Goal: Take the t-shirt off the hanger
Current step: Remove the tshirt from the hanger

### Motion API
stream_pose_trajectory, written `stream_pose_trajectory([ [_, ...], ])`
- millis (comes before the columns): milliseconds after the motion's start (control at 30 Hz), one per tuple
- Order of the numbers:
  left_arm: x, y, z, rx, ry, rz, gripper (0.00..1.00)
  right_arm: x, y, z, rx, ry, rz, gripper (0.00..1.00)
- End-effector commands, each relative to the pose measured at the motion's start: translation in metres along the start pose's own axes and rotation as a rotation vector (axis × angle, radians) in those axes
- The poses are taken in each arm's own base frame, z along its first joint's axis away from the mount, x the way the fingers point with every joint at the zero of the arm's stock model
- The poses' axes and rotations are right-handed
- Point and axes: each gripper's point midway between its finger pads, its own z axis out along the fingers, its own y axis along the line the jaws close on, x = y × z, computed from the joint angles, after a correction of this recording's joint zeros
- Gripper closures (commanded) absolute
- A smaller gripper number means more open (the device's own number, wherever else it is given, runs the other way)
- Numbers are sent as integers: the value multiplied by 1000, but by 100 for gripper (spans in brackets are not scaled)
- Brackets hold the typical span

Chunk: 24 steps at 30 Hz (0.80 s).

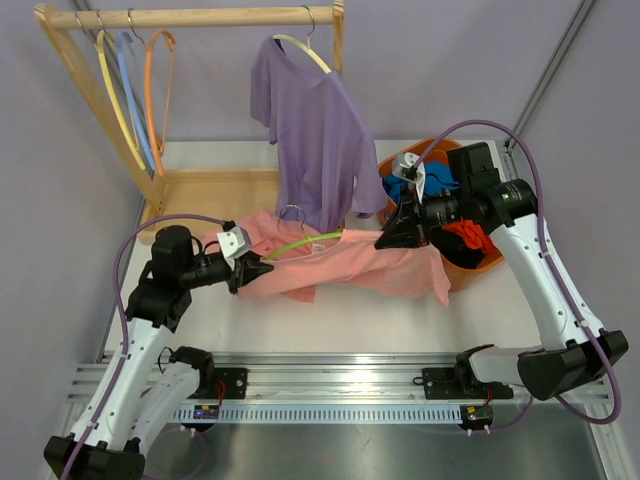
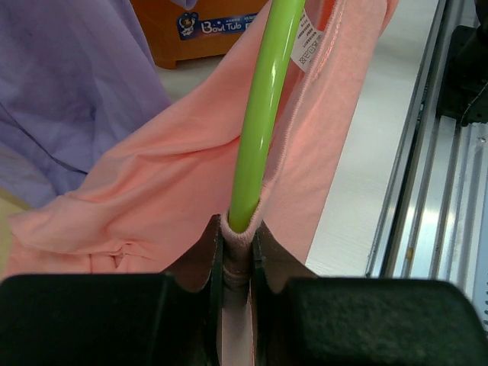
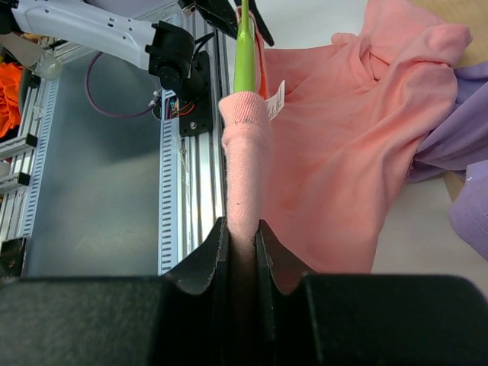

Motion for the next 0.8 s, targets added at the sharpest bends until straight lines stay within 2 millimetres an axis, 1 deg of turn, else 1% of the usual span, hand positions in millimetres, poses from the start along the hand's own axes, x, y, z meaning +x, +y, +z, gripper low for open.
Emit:
stream_pose_trajectory([
  [0, -33, -23, -3, 96, -92, -33, 100, -10, 4, 7, -67, -32, -46, 98],
  [100, -32, -21, -7, 70, -67, -53, 100, -3, 1, 8, -68, -11, -49, 82],
  [133, -32, -21, -7, 64, -64, -49, 100, -4, 1, 8, -70, -7, -52, 79],
  [167, -27, -20, -8, 49, -46, -60, 100, -3, 1, 8, -69, -2, -53, 74],
  [200, -29, -18, -9, 39, -41, -45, 100, -1, 1, 8, -76, 5, -46, 66],
  [233, -26, -18, -10, 30, -26, -46, 100, -6, 2, 6, -76, 3, -67, 63],
  [300, -25, -13, -11, 4, -7, -29, 100, -8, 6, 5, -89, 4, -68, 55],
  [333, -29, -13, -13, -4, -4, -22, 100, -13, 7, 3, -86, -3, -80, 52],
  [367, -31, -11, -14, -12, 1, -12, 100, -16, 8, 3, -90, -8, -86, 43],
  [400, -32, -9, -14, -17, 5, 6, 100, -17, 8, 3, -95, -9, -80, 40],
  [433, -40, -9, -16, -23, -2, 29, 100, -22, 10, 2, -99, -16, -85, 37],
  [467, -39, -7, -17, -30, 12, 32, 100, -25, 12, 2, -113, -25, -84, 34],
  [500, -42, -6, -17, -33, 15, 54, 100, -27, 11, 3, -124, -28, -69, 33],
  [567, -47, -5, -17, -33, 26, 72, 100, -35, 15, 4, -152, -44, -49, 31],
  [600, -49, -5, -17, -29, 29, 93, 100, -35, 9, 8, -161, -37, -22, 31],
  [633, -49, -6, -15, -18, 35, 96, 100, -38, 13, 13, -180, -29, -21, 31],
  [667, -54, -5, -15, -22, 37, 109, 100, -37, 10, 18, -177, -11, -14, 30],
  [700, -53, -4, -13, -16, 45, 111, 100, -34, 5, 26, -186, 7, -2, 30],
  [733, -55, -6, -11, -5, 44, 122, 100, -35, 8, 32, -199, 20, 0, 30],
  [767, -55, -6, -10, -5, 49, 124, 100, -34, 1, 39, -191, 31, -3, 29],
])
